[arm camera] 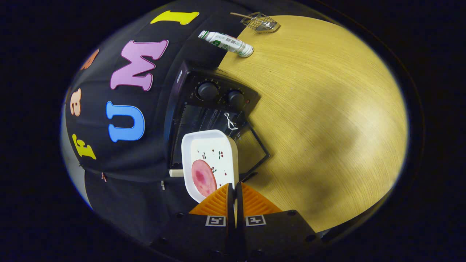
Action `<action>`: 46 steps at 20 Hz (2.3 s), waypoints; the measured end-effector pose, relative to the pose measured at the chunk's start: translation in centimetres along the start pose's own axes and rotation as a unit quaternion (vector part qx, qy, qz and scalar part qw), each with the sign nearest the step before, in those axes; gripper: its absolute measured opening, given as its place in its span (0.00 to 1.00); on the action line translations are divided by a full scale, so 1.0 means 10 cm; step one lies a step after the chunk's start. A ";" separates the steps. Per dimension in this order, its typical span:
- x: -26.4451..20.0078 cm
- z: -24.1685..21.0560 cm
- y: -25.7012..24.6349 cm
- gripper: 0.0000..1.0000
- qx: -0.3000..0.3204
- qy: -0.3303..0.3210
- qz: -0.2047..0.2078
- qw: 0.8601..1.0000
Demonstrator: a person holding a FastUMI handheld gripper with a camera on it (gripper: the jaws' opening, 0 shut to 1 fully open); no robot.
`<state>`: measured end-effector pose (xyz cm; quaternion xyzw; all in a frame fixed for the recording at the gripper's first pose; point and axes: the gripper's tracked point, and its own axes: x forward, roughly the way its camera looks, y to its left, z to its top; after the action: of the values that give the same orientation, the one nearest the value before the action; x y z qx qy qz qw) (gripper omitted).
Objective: Open the toaster oven, put the food inside, and close the toaster oven door.
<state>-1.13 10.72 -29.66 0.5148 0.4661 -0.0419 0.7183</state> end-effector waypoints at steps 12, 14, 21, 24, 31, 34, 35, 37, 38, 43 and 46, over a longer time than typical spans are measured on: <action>1.14 0.16 0.55 0.05 0.105 -0.045 0.020 0.993; 1.27 0.25 0.60 0.05 0.115 -0.062 0.018 0.991; 1.51 0.44 0.70 0.05 0.133 -0.099 0.007 0.986; 1.43 0.40 0.83 0.16 0.123 -0.105 0.030 0.986; 0.83 -0.23 0.89 0.98 -0.030 -0.074 0.026 0.996; 0.64 -0.43 0.79 0.98 -0.114 -0.063 0.010 0.991; 0.57 -0.47 0.76 0.98 -0.146 -0.062 0.003 0.987; 0.47 -0.50 0.69 0.98 -0.210 -0.072 -0.009 0.975; 0.42 -0.50 0.64 0.98 -0.239 -0.078 -0.019 0.968; 0.28 -0.46 0.13 0.99 -0.371 -0.091 -0.117 0.917; 0.34 -0.57 -0.17 0.99 -0.418 -0.067 -0.163 0.891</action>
<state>-3.68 15.77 -33.47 0.0792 0.4687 0.0056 0.8798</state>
